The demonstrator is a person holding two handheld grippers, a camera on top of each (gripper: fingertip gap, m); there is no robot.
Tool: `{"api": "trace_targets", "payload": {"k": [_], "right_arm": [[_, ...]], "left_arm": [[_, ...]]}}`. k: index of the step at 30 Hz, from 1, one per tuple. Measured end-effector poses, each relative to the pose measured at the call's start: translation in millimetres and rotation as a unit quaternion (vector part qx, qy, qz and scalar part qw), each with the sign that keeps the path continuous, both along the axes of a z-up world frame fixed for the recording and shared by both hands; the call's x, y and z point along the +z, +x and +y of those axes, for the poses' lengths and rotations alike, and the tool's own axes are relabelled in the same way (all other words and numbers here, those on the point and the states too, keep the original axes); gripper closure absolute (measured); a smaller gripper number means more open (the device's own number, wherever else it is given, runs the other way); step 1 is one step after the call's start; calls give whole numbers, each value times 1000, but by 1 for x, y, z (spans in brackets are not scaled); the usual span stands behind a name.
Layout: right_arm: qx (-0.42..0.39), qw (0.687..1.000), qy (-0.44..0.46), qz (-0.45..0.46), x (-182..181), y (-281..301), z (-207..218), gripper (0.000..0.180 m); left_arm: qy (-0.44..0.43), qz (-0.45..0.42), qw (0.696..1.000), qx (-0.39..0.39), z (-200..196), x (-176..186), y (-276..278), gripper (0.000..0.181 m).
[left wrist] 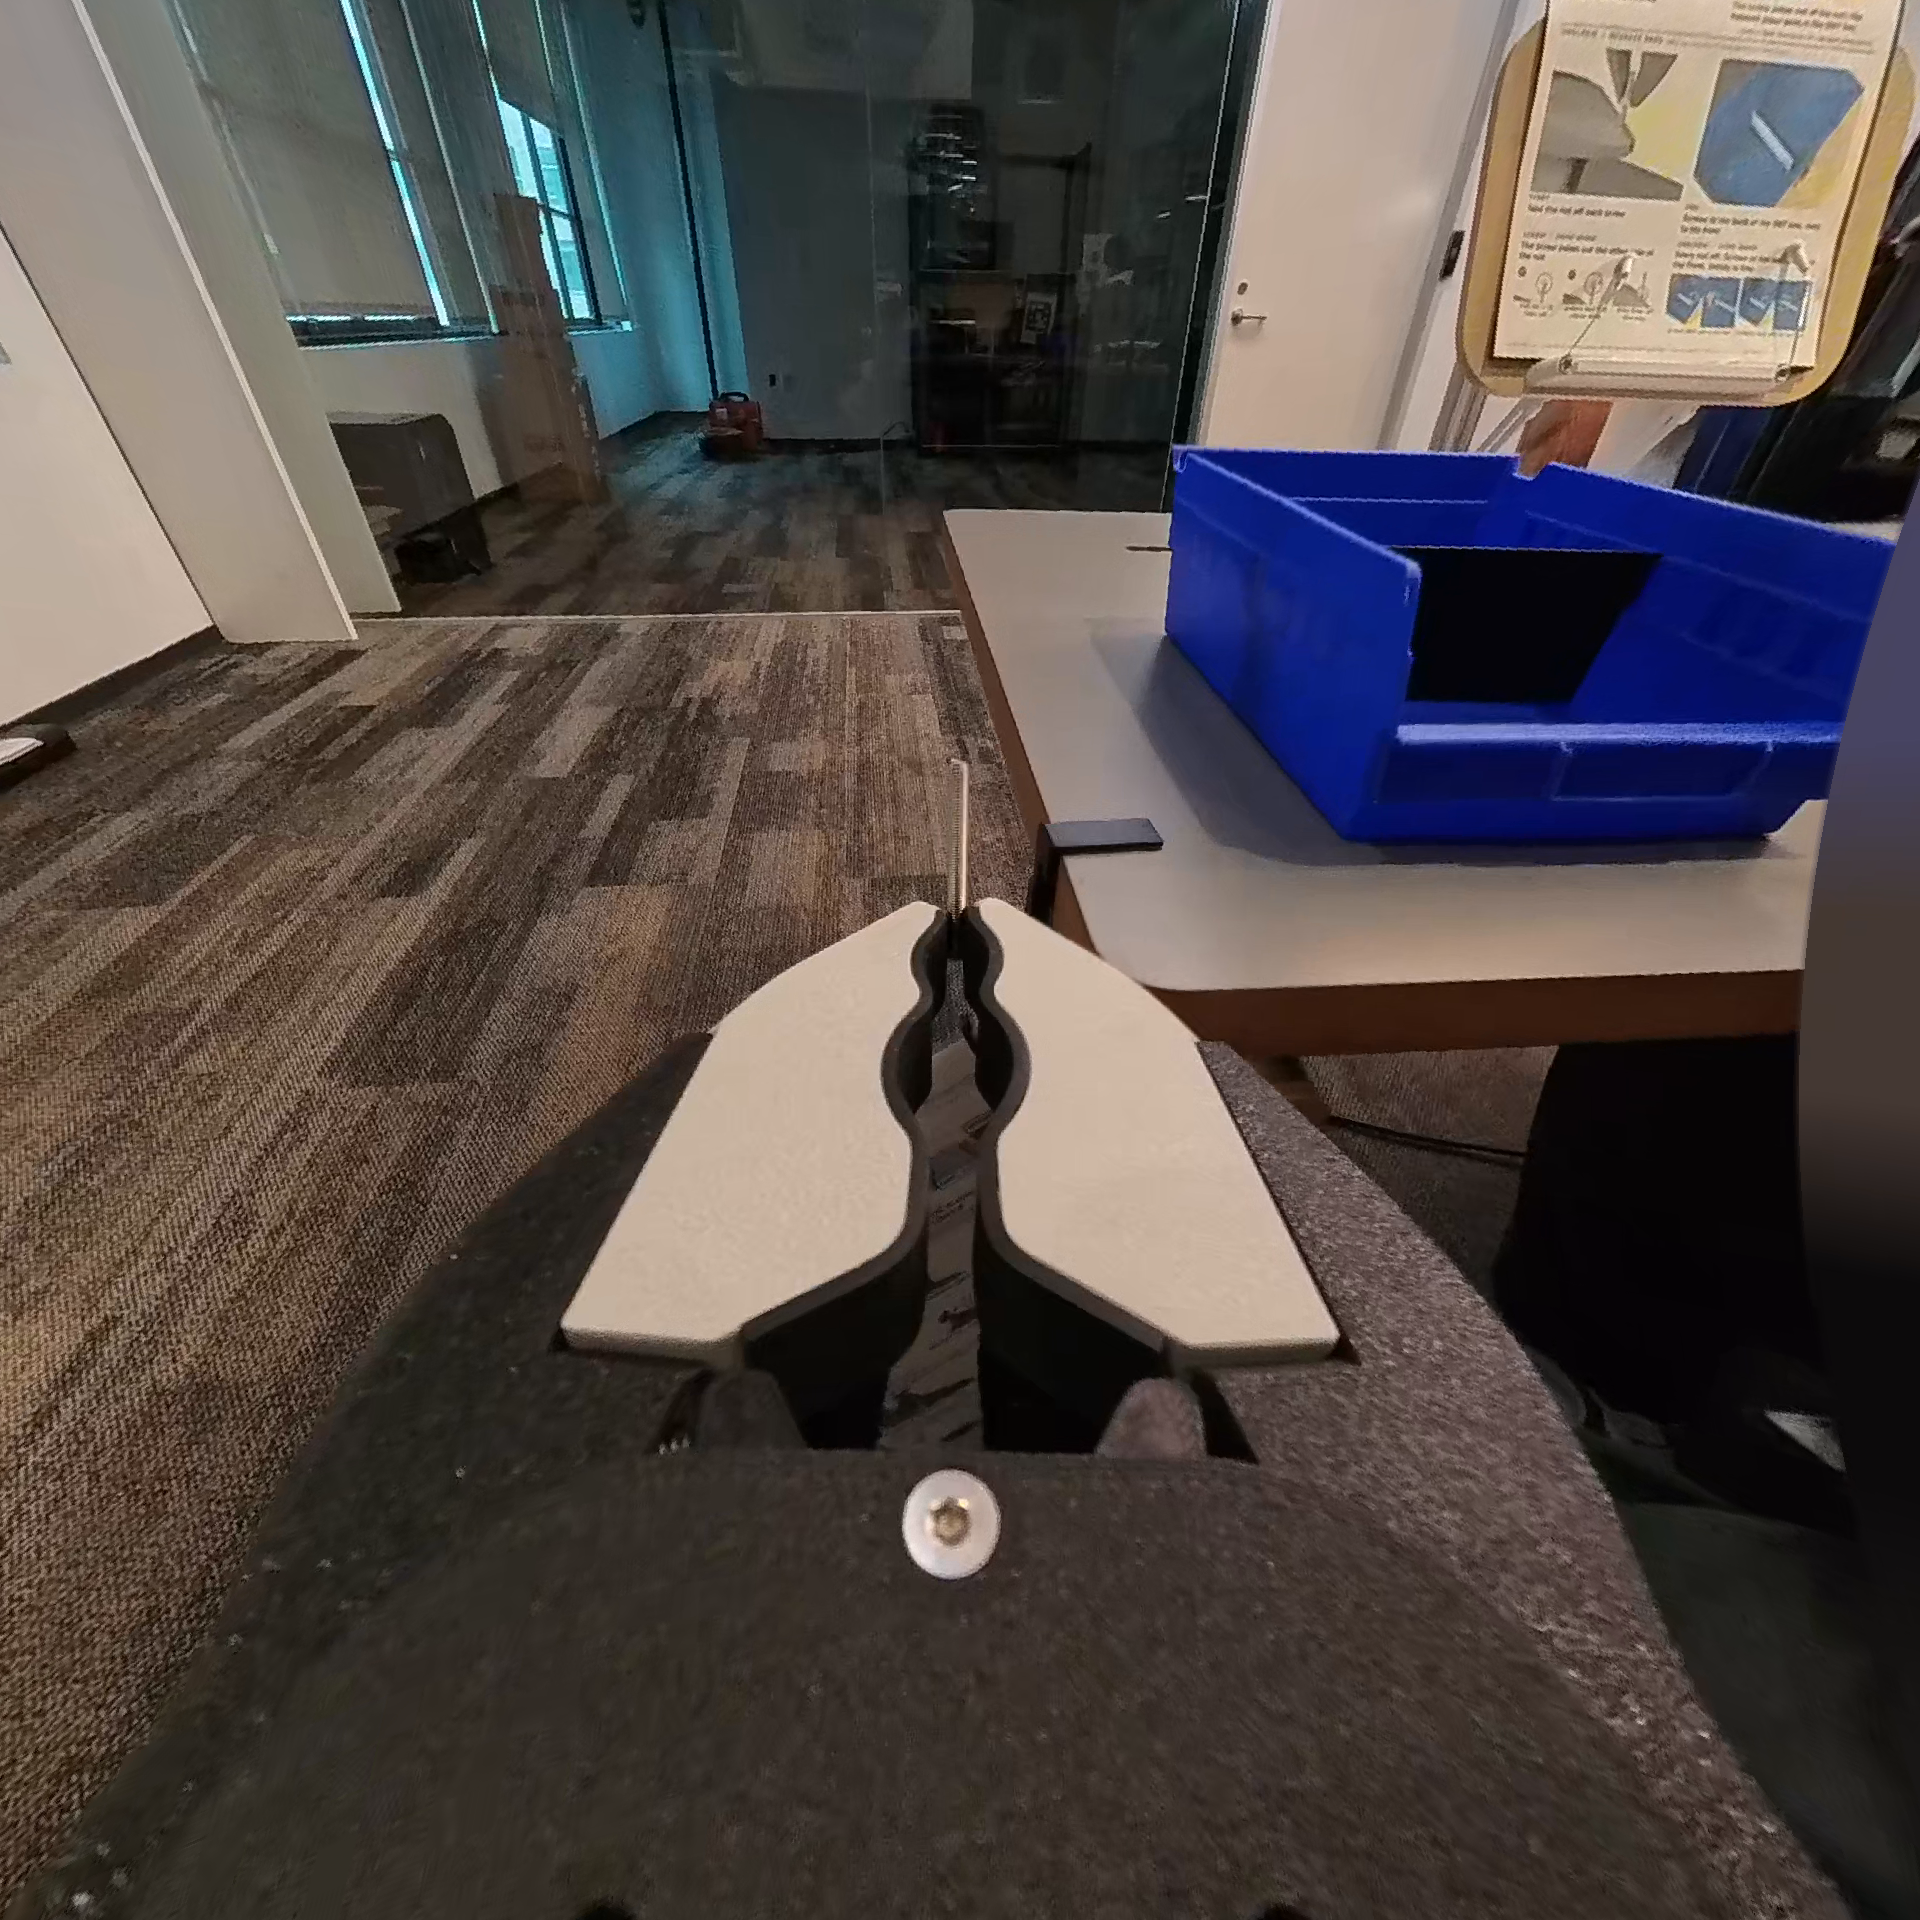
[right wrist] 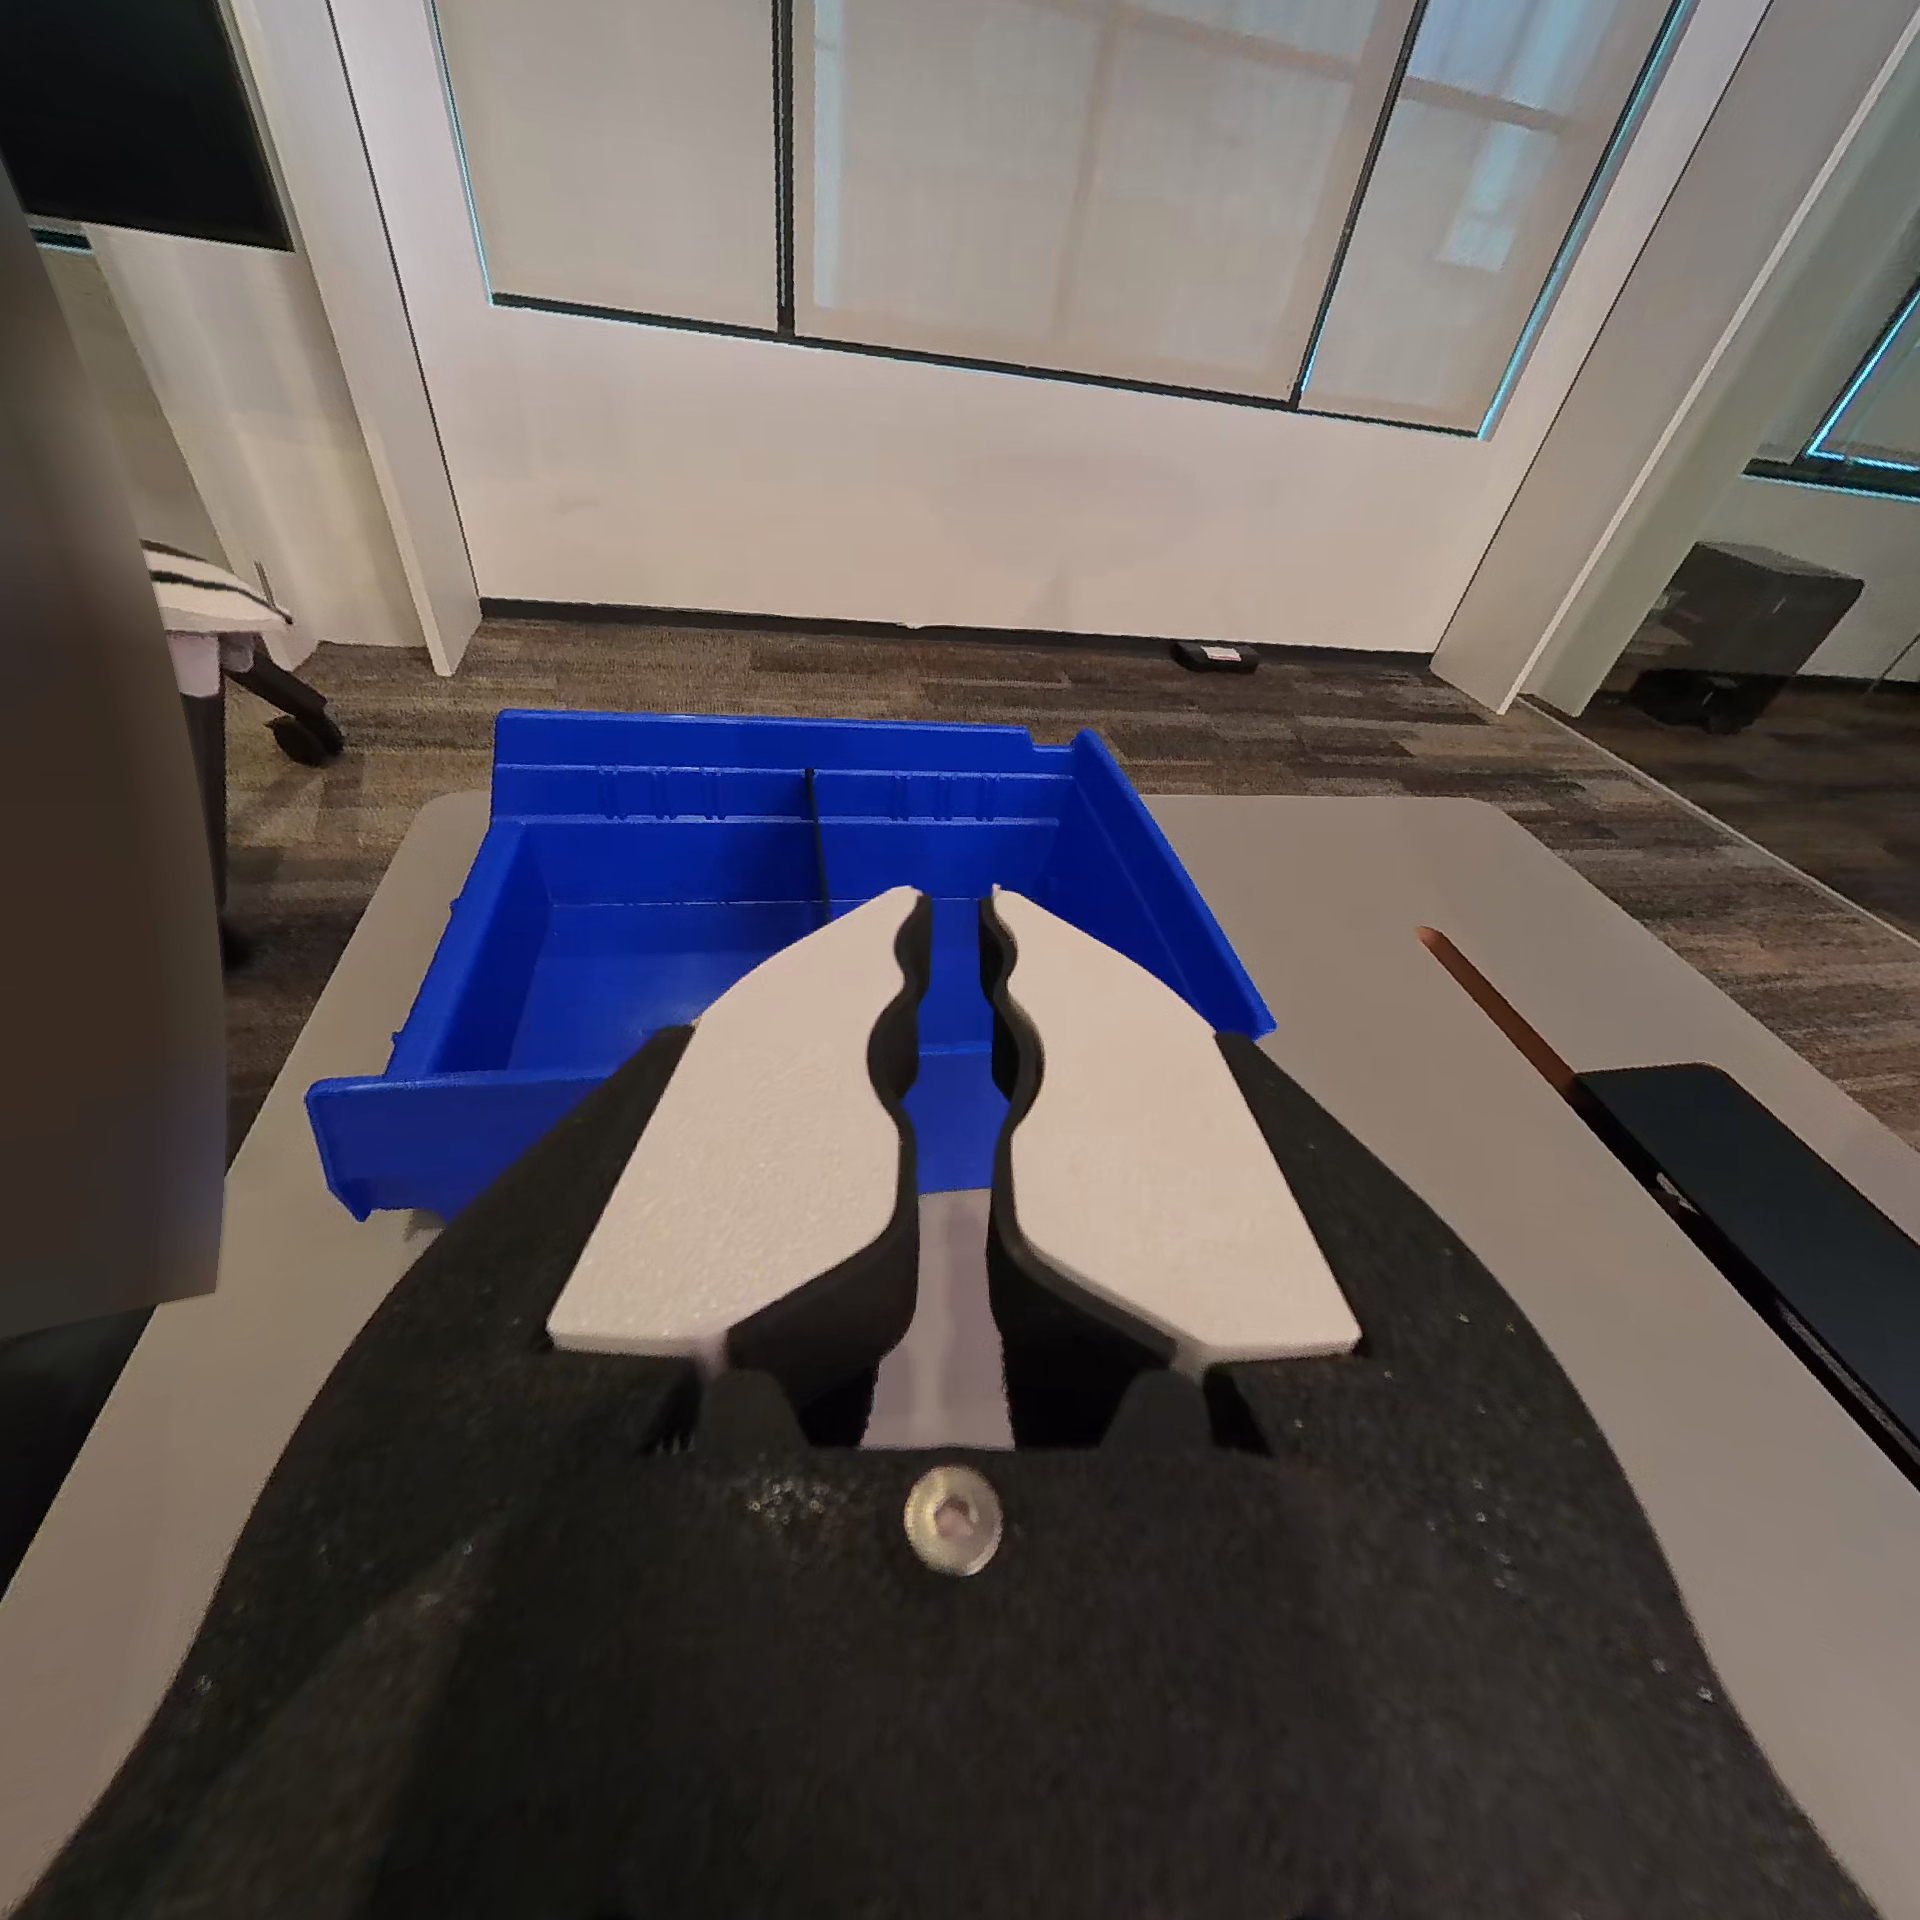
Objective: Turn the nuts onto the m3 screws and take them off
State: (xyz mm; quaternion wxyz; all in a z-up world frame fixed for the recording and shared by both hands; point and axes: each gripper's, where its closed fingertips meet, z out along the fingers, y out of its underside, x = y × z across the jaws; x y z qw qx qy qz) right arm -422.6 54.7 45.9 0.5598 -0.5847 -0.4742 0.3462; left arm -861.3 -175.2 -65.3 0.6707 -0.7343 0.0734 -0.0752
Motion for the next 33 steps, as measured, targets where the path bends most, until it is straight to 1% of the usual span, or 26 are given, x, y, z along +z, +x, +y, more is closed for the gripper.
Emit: {"api": "trace_targets", "payload": {"k": [2,5,11,13,14,15,16,17,18,23,27,30,33], "right_arm": [[-1,1000,-2,1,-1,2,0,173],[-6,1000,-2,2,-3,7,0,180],[1,1000,-15,-3,-12,19,-7,180],[4,1000,-16,-8,-17,24,-12,171],[3,1000,-18,-10,-20,28,-14,164],[5,1000,-19,-12,-22,32,-17,163],[9,1000,-20,-13,-25,36,-21,166],[12,1000,-22,-15,-28,42,-24,176],[17,999,-27,-18,-31,47,-28,180],[-6,998,-42,-37,-46,86,-41,179],[-9,998,-44,-42,-46,120,-58,179],[-15,998,-50,-19,-38,147,-68,179],[-12,998,-63,-11,-40,170,-75,178]], "left_arm": [[2,0,1000,-3,0,4,2,179],[4,0,1000,-8,-1,10,7,179],[2,-7,999,-33,-3,29,29,179],[-1,-2,999,-43,-4,40,42,179],[-3,1,999,-47,-5,47,50,179],[-5,5,999,-54,-5,53,59,179],[-7,8,998,-62,-5,61,70,179],[-8,11,998,-68,-5,68,82,179],[-10,12,997,-77,-5,75,96,179],[-26,27,992,-118,-4,105,177,179],[-46,21,985,-167,0,124,256,179],[-85,28,975,-203,14,122,319,179],[-144,31,959,-243,39,102,384,179]]}}
